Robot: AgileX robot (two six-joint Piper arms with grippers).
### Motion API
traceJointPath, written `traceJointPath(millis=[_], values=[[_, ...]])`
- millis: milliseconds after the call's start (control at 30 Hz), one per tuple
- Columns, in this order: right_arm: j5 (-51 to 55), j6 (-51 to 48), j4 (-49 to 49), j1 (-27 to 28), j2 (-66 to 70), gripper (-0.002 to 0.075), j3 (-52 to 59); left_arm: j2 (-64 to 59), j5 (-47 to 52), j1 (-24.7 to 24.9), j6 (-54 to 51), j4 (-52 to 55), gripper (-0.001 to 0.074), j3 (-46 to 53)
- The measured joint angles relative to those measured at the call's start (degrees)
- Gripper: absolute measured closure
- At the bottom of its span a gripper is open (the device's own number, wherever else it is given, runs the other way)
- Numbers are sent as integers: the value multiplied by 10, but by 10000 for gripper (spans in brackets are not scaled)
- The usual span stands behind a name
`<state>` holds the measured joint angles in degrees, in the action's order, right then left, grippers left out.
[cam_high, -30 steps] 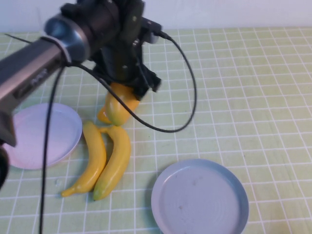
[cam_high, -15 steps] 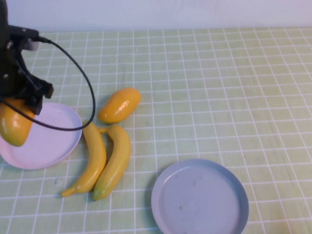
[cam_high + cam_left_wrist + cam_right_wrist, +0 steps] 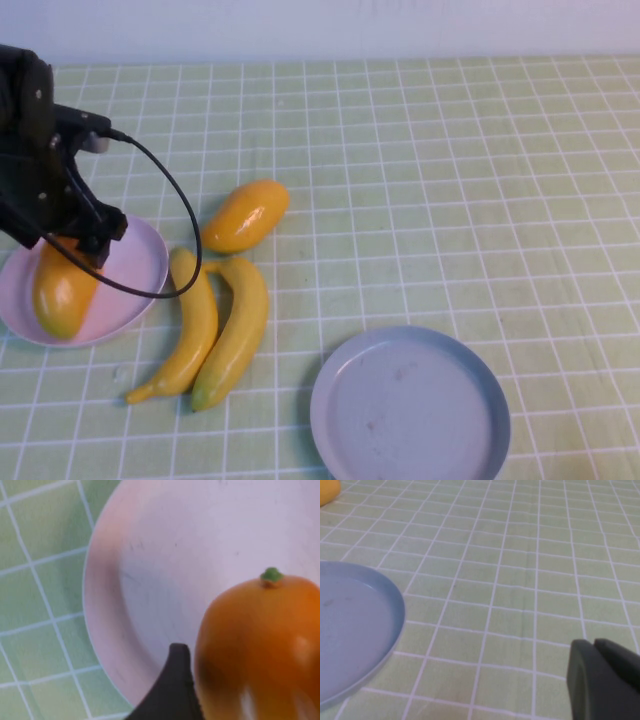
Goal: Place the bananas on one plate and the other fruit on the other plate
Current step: Put one type of fruit in the left plate
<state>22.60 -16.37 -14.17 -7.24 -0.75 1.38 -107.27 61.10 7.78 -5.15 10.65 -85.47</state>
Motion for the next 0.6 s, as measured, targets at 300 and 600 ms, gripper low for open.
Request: traceJointPath(millis=[300, 600], values=[[0, 0, 0, 0, 0, 743, 0, 20, -12, 0, 11, -1, 76, 0], [0, 0, 0, 0, 0, 743, 0, 35, -86, 82, -26, -24, 76, 0]])
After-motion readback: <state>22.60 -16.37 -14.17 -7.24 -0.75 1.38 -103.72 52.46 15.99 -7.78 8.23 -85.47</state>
